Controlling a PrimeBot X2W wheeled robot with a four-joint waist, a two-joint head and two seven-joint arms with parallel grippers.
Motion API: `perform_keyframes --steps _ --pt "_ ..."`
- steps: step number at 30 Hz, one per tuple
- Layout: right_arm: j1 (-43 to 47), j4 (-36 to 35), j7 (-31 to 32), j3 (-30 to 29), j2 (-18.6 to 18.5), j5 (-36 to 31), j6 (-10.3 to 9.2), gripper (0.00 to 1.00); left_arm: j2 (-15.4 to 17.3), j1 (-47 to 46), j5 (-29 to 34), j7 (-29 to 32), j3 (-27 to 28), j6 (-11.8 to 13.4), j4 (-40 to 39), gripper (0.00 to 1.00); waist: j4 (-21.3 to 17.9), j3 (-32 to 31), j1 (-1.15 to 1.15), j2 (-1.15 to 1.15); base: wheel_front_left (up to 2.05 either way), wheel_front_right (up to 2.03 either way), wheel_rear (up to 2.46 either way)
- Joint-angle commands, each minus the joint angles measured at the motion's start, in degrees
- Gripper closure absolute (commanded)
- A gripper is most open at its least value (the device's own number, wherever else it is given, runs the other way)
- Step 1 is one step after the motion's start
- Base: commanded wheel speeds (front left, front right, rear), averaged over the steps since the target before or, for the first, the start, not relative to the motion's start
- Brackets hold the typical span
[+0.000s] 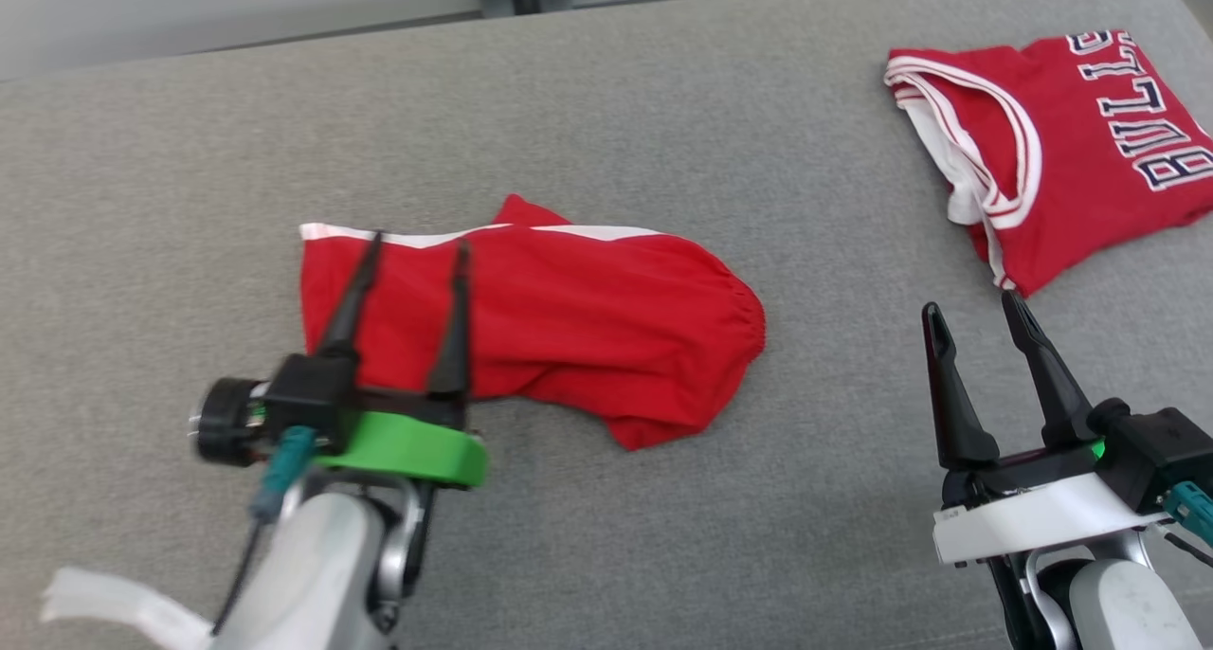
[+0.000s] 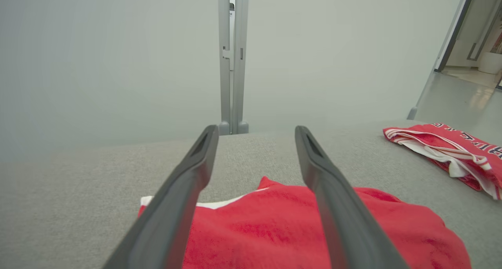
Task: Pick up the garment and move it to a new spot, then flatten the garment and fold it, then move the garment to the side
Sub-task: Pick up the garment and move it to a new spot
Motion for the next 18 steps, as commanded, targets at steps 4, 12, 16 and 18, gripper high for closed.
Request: perform_keyframes --steps 4,12,16,18 --pt "1.96 -0.77 1.03 -0.66 -0.28 -0.81 -0.09 0.00 3.11 4.62 -0.67 -0.19 6.27 2.32 -2.37 0.00 4.68 -4.10 0.00 0.00 0.00 0.00 0.00" --pt "3.66 -1.28 2.57 -0.89 -0.70 -0.94 -0.10 0.00 6.24 11.47 -0.19 -0.21 10.57 1.61 -2.77 0.00 5.57 -6.46 0.00 0.00 0.00 0.00 0.00" --pt "5.02 -0.96 3.31 -1.10 -0.58 -0.69 -0.10 0.00 6.66 14.02 -0.55 -0.22 9.78 0.28 -1.77 0.00 5.07 -8.38 0.00 0.00 0.00 0.00 0.00" --pt "5.79 -0.90 3.62 -1.16 -0.37 -0.63 -0.10 0.00 6.49 14.91 -1.24 -0.22 9.67 -0.30 -1.34 0.00 4.80 -9.34 0.00 0.00 0.00 0.00 0.00"
